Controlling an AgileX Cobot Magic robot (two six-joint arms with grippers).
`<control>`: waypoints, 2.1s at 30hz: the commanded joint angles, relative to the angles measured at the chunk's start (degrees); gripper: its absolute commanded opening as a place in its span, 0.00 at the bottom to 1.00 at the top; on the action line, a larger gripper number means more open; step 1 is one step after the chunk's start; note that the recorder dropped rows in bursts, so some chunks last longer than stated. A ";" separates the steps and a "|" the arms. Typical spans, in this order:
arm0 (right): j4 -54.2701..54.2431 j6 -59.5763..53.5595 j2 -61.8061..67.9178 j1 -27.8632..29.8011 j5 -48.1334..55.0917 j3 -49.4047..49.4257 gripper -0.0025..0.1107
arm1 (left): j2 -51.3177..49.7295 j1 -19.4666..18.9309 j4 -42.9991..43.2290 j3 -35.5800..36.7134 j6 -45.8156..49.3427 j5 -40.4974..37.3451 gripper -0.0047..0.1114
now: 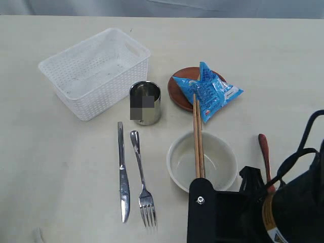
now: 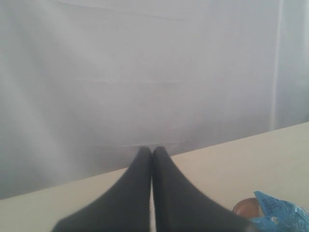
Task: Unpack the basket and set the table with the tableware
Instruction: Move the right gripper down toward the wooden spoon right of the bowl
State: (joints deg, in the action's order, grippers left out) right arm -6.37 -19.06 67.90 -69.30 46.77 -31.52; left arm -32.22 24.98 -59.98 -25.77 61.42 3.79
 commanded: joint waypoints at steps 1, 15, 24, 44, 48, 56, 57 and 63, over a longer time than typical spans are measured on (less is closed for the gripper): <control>0.73 0.34 3.16 -0.31 -5.33 0.56 0.02 | 0.24 0.36 -0.43 0.08 0.32 -0.16 0.04; 0.73 2.94 12.93 -0.31 -13.21 0.56 0.02 | 0.24 0.36 -0.43 0.08 0.32 -0.03 0.04; 6.37 9.60 12.93 -0.31 -13.64 0.56 0.02 | 0.24 0.36 -0.43 0.08 0.32 0.05 0.04; 9.97 11.42 12.93 -0.31 -15.49 0.56 0.02 | 0.24 0.36 -0.43 0.08 0.32 0.05 0.04; 11.91 12.91 12.93 -0.31 -15.49 0.56 0.02 | 0.24 0.36 -0.43 0.08 0.32 -0.07 0.04; 14.90 14.80 12.93 -0.31 -15.49 0.56 0.02 | 0.24 0.36 -0.43 0.08 0.32 -0.07 0.04; 14.90 14.80 12.93 -0.31 -15.49 0.56 0.02 | 0.24 0.36 -0.43 0.08 0.32 -0.07 0.04; 14.90 14.80 12.93 -0.31 -15.49 0.56 0.02 | 0.24 0.36 -0.43 0.08 0.32 -0.07 0.04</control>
State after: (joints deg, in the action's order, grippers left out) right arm 8.02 -4.50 80.88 -69.35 31.54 -31.15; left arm -32.22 24.98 -59.98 -25.77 61.64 3.79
